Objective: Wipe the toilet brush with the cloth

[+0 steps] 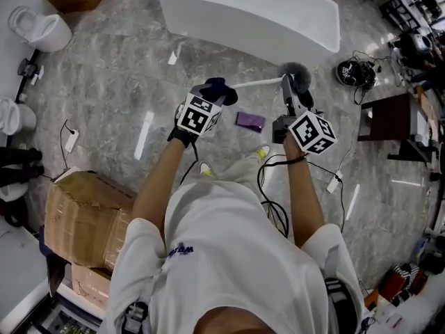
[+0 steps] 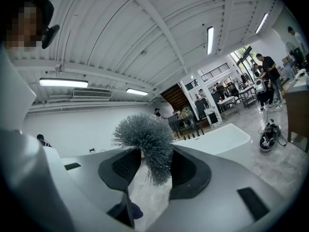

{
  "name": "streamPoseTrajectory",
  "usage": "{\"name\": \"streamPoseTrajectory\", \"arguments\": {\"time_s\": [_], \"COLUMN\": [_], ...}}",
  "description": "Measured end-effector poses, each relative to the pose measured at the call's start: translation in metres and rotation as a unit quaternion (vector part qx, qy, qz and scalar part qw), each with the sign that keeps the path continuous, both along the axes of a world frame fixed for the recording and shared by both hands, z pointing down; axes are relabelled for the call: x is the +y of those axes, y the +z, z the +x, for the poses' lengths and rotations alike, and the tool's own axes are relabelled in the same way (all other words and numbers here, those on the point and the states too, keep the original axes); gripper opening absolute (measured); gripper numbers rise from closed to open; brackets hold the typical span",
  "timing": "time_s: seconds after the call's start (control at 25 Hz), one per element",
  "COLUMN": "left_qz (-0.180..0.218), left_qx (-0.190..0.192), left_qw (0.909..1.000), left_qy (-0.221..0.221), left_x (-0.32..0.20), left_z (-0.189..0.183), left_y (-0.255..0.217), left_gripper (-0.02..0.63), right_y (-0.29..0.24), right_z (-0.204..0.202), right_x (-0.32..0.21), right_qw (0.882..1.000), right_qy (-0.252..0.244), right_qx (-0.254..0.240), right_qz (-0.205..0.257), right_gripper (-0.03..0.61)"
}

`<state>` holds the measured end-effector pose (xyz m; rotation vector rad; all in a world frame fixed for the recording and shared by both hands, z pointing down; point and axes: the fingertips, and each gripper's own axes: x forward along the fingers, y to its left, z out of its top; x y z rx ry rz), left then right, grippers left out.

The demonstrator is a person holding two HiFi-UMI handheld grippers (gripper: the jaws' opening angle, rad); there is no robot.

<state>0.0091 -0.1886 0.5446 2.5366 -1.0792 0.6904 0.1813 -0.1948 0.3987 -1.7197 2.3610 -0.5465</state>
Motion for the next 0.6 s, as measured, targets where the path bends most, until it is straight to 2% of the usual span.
{"name": "streamPoseTrajectory", "arguments": {"time_s": [0.12,0.2,0.32,0.48,0.52,0.56,0.6], "left_qz": [0.036,0.066,0.102,0.118,0.120,0.121,0.122], "left_qx": [0.018,0.026,0.019,0.025,0.031,0.039,0.047], "left_qw": [0.9986,0.9969,0.9944,0.9927,0.9923,0.9918,0.9914], "left_qy": [-0.035,-0.035,-0.022,0.004,0.009,0.012,0.015], "left_x": [-0.008,-0.008,-0.004,0.004,0.005,0.006,0.007], "left_z": [-0.007,-0.005,0.004,0.019,0.024,0.028,0.032], "left_y": [-0.014,-0.024,-0.038,-0.057,-0.063,-0.068,-0.074], "left_gripper": [0.094,0.095,0.099,0.104,0.104,0.101,0.101], "right_y": [0.002,0.003,0.006,0.015,0.017,0.019,0.022], "right_z": [-0.008,-0.015,-0.031,-0.056,-0.061,-0.066,-0.071], "right_x": [0.002,0.003,0.005,0.009,0.011,0.012,0.014], "right_qw": [1.000,1.000,1.000,0.999,0.998,0.998,0.997], "right_qy": [-0.007,-0.016,-0.030,-0.052,-0.059,-0.066,-0.072], "right_qx": [-0.008,-0.008,-0.006,0.005,0.002,-0.001,0.002], "right_qz": [0.001,0.000,-0.004,-0.014,-0.017,-0.020,-0.021], "right_gripper": [0.179,0.179,0.178,0.175,0.160,0.118,0.118]}}
